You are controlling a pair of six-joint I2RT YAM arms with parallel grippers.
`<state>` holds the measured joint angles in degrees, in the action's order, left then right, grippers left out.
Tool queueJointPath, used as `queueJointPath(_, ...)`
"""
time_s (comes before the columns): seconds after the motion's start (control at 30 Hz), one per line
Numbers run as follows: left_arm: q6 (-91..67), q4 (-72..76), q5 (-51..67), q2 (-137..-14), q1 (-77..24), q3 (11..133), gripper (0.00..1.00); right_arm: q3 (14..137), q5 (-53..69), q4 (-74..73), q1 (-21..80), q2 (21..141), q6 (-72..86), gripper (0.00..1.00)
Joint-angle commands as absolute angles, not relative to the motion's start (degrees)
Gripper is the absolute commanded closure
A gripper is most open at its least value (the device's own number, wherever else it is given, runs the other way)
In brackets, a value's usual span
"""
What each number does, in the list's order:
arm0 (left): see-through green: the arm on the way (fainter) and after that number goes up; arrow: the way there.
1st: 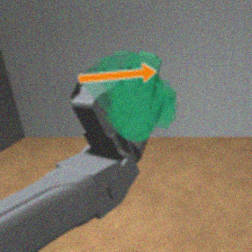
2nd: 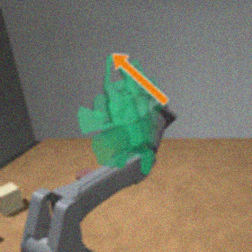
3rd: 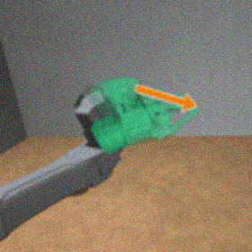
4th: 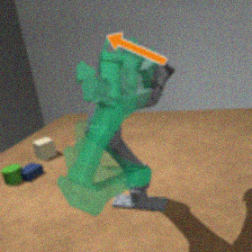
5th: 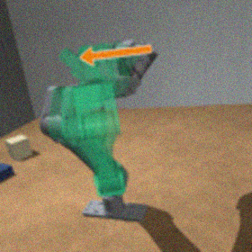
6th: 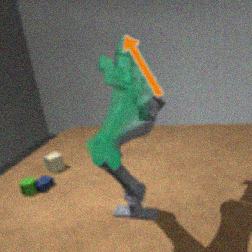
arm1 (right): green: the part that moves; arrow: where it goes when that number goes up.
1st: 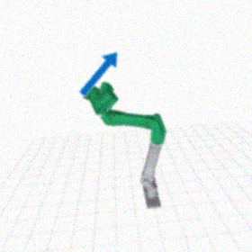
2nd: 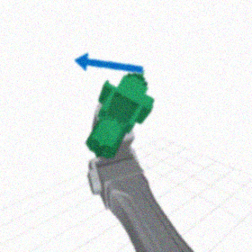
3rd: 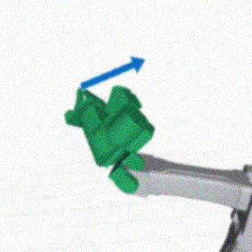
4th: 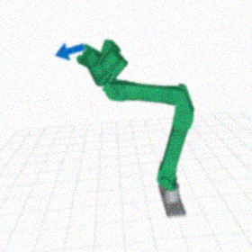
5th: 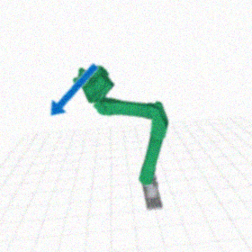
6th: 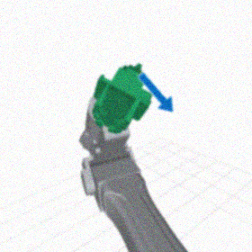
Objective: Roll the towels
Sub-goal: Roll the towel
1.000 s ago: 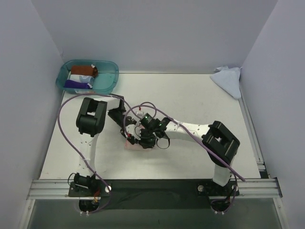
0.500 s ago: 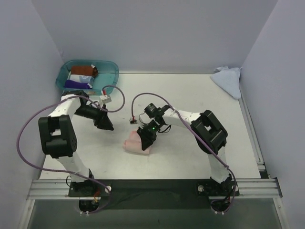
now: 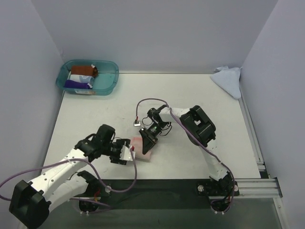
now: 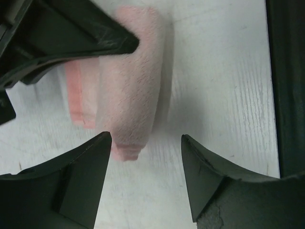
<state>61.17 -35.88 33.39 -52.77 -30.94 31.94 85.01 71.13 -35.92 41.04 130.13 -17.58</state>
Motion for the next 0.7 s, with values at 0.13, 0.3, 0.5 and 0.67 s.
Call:
queueJointPath(0.13,61.88,-16.27,17.67,-55.27,-44.99,27.43,0.29,86.04,65.74,-42.71,39.9,135.79,-22.67,1.0)
queueJointPath(0.3,61.35,-7.48,12.84,-62.21,-48.51,26.28,0.32,87.1,65.22,-44.29,39.82,136.84,-23.82,1.0)
queueJointPath(0.5,62.49,-9.39,14.41,-65.39,-50.1,25.66,0.64,87.71,65.3,-44.83,39.03,137.37,-23.82,1.0)
queueJointPath(0.67,60.13,-22.46,18.89,-67.93,-50.36,29.16,0.9,88.42,60.92,-44.47,36.57,133.69,-21.8,0.86)
